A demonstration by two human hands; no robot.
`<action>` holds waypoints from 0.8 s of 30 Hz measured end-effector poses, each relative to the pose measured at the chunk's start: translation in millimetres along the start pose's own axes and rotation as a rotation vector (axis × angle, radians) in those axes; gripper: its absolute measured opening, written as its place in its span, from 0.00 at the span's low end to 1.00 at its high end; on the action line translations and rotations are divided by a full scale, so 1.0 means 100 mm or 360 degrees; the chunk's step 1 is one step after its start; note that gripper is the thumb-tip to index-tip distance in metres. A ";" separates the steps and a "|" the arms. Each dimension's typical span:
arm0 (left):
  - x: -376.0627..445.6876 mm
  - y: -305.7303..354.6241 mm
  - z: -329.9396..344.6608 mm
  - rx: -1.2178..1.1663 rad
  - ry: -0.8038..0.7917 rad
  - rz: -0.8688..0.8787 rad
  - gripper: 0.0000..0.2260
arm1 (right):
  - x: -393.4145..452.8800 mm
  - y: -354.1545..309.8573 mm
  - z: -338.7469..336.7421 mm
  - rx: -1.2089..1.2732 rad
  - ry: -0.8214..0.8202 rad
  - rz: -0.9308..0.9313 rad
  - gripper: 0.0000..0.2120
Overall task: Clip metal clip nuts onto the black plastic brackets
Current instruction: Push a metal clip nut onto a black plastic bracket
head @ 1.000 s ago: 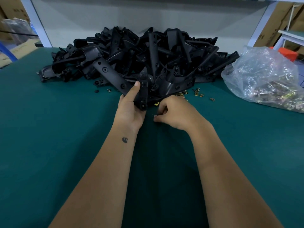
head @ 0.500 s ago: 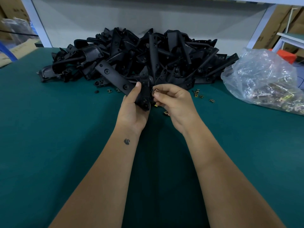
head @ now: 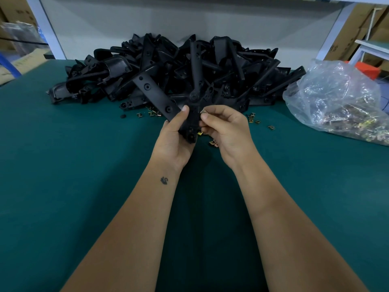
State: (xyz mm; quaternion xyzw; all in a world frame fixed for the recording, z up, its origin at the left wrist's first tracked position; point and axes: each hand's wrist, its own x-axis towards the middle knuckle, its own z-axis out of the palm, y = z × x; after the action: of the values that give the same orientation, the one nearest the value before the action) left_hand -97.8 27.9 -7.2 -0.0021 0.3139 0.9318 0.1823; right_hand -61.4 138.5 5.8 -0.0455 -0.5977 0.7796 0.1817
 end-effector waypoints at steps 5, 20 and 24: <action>0.00 0.00 -0.01 0.0082 -0.0052 0.0004 0.24 | 0.00 -0.01 0.00 0.0119 -0.0031 0.0027 0.06; -0.04 0.01 0.02 0.0037 -0.0085 -0.0003 0.21 | -0.01 -0.02 0.01 0.0401 -0.0035 0.0140 0.07; -0.03 0.01 0.01 0.0082 -0.0096 0.0016 0.15 | -0.02 -0.01 0.02 0.0320 -0.0055 0.0139 0.06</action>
State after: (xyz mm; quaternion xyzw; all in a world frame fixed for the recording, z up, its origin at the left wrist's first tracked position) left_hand -95.1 27.3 -5.2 0.0321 0.3323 0.9239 0.1870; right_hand -59.9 136.0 7.2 -0.0395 -0.5168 0.8435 0.1408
